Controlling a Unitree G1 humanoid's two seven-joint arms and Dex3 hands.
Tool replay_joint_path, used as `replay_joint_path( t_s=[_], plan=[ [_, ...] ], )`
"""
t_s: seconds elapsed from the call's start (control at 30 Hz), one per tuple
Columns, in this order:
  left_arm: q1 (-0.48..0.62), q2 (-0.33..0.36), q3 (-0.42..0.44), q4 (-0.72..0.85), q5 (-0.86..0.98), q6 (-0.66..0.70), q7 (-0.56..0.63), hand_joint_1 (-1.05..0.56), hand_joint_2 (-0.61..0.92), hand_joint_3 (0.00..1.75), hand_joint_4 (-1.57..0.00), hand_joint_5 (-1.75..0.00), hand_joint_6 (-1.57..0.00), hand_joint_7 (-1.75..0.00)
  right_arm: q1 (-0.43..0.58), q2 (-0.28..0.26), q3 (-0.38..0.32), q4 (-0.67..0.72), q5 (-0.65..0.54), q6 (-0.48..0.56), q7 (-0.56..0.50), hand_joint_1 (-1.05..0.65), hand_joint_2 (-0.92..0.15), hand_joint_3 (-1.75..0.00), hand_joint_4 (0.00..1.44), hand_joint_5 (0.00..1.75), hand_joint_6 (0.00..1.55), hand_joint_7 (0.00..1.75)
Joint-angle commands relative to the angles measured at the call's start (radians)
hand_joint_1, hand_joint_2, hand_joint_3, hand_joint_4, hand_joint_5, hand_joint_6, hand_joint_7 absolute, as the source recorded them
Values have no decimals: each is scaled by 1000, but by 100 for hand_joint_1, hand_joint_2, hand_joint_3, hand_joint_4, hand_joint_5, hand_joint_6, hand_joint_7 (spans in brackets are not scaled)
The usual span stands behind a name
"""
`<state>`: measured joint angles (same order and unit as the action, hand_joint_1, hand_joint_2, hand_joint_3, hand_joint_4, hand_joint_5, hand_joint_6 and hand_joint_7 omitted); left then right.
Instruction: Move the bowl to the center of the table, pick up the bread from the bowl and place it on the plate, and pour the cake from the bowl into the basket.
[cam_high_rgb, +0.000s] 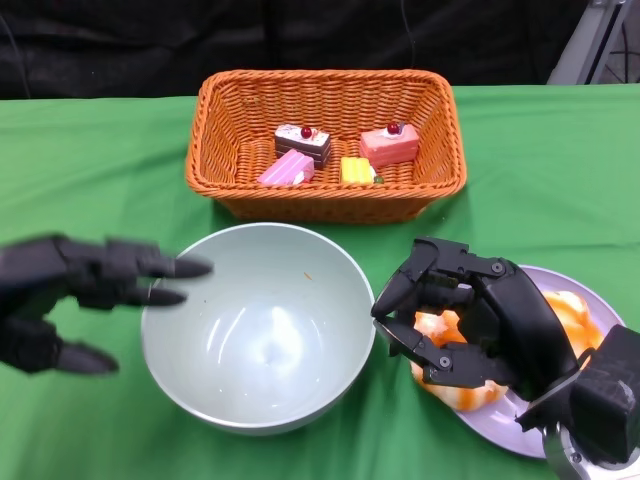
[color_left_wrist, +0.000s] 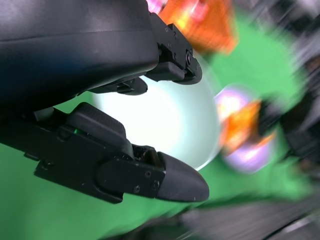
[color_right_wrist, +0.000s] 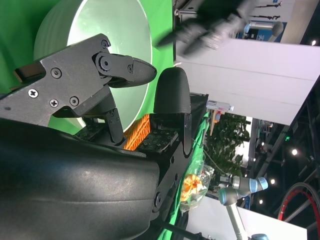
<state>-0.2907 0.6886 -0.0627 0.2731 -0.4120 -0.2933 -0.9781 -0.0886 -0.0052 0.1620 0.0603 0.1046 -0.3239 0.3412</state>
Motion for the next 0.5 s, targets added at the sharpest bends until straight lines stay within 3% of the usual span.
replay_joint_path(
  t_s=[0.03, 0.17, 0.2, 0.23, 0.27, 0.3, 0.33, 0.37, 0.43, 0.5],
  plan=[
    [58, -99, 77, -9, -69, 0, 29, -61, 92, 15, -72, -12, -64, -7, 24, -12, -12, -33, 11, 8, -2, -16, -65, -68, 77, 160, 71, 121],
    [109, -226, 157, -42, -152, 77, 115, -40, 92, 11, -98, -21, -89, -14, 51, -26, -31, -105, 36, 61, -7, -15, -61, -78, 75, 161, 69, 127],
    [119, -248, 171, -56, -170, 105, 132, -32, 92, 15, -101, -38, -99, -18, 56, -32, -36, -129, 38, 81, -10, -15, -60, -79, 74, 161, 69, 127],
    [126, -264, 183, -69, -180, 127, 144, -26, 92, 18, -91, -68, -105, -21, 60, -36, -40, -148, 39, 97, -12, -14, -60, -80, 74, 160, 68, 127],
    [135, -284, 196, -74, -176, 120, 158, -25, 92, 19, -88, -80, -107, -22, 60, -48, -55, -173, 32, 103, -16, -14, -60, -81, 74, 160, 68, 127],
    [141, -300, 207, -74, -165, 106, 166, -18, 92, 31, -85, -106, -106, -42, 55, -62, -71, -192, 26, 101, -18, -16, -59, -81, 74, 159, 69, 127],
    [145, -313, 215, -76, -156, 97, 171, -11, 92, 44, -81, -131, -92, -83, 52, -72, -82, -205, 23, 100, -20, -18, -58, -81, 75, 157, 69, 127],
    [149, -323, 221, -75, -143, 87, 177, -8, 92, 48, -79, -140, -86, -99, 46, -88, -102, -217, 26, 98, -20, -19, -58, -81, 75, 157, 69, 127],
    [153, -336, 229, -75, -123, 78, 185, -1, 90, 63, -78, -154, -79, -120, 42, -108, -130, -231, 29, 103, -23, -19, -55, -89, 75, 159, 68, 128],
    [153, -343, 235, -75, -113, 76, 185, 0, 88, 68, -77, -158, -77, -125, 42, -115, -138, -237, 29, 107, -24, -19, -54, -91, 75, 160, 68, 128]
  ],
)
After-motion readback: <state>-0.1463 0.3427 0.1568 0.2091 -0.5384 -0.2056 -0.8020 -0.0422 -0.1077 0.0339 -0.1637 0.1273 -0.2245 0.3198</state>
